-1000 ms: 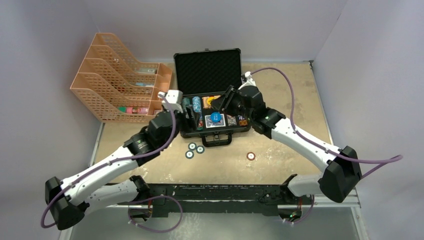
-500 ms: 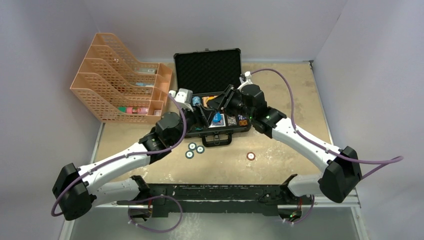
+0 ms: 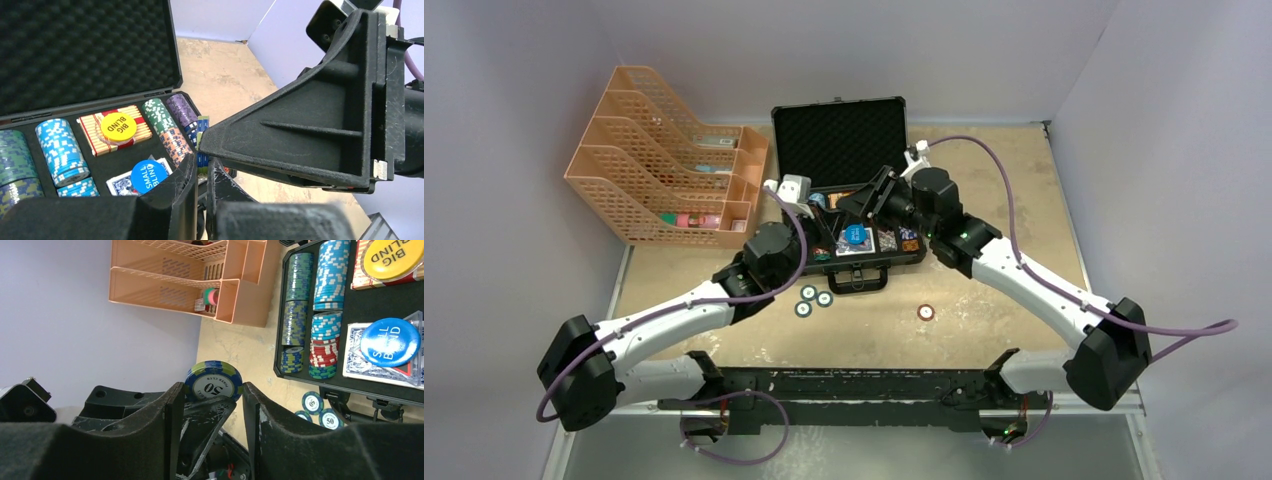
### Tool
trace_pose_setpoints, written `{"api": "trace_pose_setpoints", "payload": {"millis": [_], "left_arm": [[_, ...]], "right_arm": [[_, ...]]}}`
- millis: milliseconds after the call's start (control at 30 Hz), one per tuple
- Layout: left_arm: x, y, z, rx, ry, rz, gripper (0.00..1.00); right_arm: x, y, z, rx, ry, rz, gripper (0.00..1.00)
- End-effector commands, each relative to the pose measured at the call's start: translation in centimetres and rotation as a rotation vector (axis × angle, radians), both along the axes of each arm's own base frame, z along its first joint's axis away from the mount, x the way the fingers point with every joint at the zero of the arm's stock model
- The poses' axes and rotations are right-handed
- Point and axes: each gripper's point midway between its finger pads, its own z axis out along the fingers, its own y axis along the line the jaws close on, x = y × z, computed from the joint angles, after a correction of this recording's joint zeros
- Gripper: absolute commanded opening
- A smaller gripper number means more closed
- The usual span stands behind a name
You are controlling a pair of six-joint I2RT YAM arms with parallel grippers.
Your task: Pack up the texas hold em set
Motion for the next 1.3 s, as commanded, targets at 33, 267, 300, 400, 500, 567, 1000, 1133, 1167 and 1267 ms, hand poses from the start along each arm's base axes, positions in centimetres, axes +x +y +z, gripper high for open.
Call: {"api": "trace_pose_setpoints", "payload": {"millis": [33, 267, 300, 400, 500, 567, 1000, 1133, 1167, 1267], "left_arm": [[0.3, 1.0, 3.8, 0.011, -0.111, 0.035, 0.00], [-1.3, 4.2, 0.8, 0.424, 0.012, 0.007, 0.00], [-1.5, 5.0, 0.5, 0.505, 0.034, 0.004, 0.00], [-2.0, 7.5, 1.0, 0.758, 0.068, -0.010, 0.00], [-3.0, 8.0, 0.5, 0.941, 0.071, -0.135, 0.00], [-3.6, 7.7, -0.8, 1.021, 0.057, -0.239, 0.00], [-4.0, 4.6, -10.5, 1.232, 0.216, -0.582, 0.00], [-3.2, 5.2, -12.3, 1.292, 0.286, -0.564, 0.00], [-2.9, 5.4, -12.6, 1.300, 0.300, -0.557, 0.00], [-2.1, 6.8, -14.0, 1.376, 0.359, -0.509, 0.00]], "right_arm": [[-0.4, -0.2, 4.2, 0.040, -0.167, 0.054, 0.66], [1.9, -3.7, 6.1, -0.083, -0.292, -0.038, 0.86], [2.2, -4.5, 5.9, -0.092, -0.291, -0.068, 0.86], [2.6, -6.5, 4.7, -0.116, -0.267, -0.143, 0.86], [2.5, -8.1, 3.4, -0.119, -0.239, -0.191, 0.86], [2.5, -8.9, 2.7, -0.125, -0.226, -0.212, 0.85], [0.9, -13.0, -4.8, -0.192, -0.082, -0.290, 0.85], [0.2, -13.2, -5.2, -0.188, -0.067, -0.283, 0.85], [0.1, -13.3, -5.2, -0.188, -0.068, -0.283, 0.85], [0.0, -13.6, -5.2, -0.194, -0.076, -0.290, 0.85]]}}
